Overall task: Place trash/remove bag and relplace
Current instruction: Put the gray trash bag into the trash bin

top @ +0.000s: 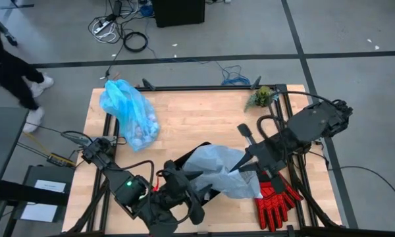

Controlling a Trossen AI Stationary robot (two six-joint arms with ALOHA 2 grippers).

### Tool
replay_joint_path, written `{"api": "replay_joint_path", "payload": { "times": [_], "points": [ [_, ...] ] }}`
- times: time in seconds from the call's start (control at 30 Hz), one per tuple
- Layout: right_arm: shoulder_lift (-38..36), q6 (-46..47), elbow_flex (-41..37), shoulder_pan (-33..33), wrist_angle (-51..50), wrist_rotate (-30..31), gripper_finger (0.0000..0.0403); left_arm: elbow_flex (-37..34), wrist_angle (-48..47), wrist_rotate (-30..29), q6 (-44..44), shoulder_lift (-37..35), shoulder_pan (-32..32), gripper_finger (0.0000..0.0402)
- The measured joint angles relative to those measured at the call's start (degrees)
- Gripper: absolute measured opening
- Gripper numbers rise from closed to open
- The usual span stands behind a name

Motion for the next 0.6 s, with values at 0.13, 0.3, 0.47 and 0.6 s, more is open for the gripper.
{"api": "replay_joint_path", "payload": {
  "times": [0.13, 0.3, 0.47, 0.6],
  "points": [
    [0.00, -3.07, -6.65, -2.12, 5.27, -4.49, 0.0000, 0.00, 2.04, -1.30, 4.31, 0.01, 0.30, 0.0239],
    [0.19, -3.37, -12.85, -5.38, 9.53, 1.47, 0.0000, -0.02, 4.86, -1.49, 6.79, 0.01, -0.04, 0.0239],
    [0.09, -3.30, -17.47, -10.08, 12.46, 7.26, 0.0000, -0.02, 4.80, -3.19, 3.38, 0.01, -1.38, 0.0239],
    [0.09, -3.85, -20.06, -12.18, 15.27, 7.78, 0.0000, -0.02, 4.70, -6.39, 0.40, 0.01, -2.37, 0.0239]
  ]
}}
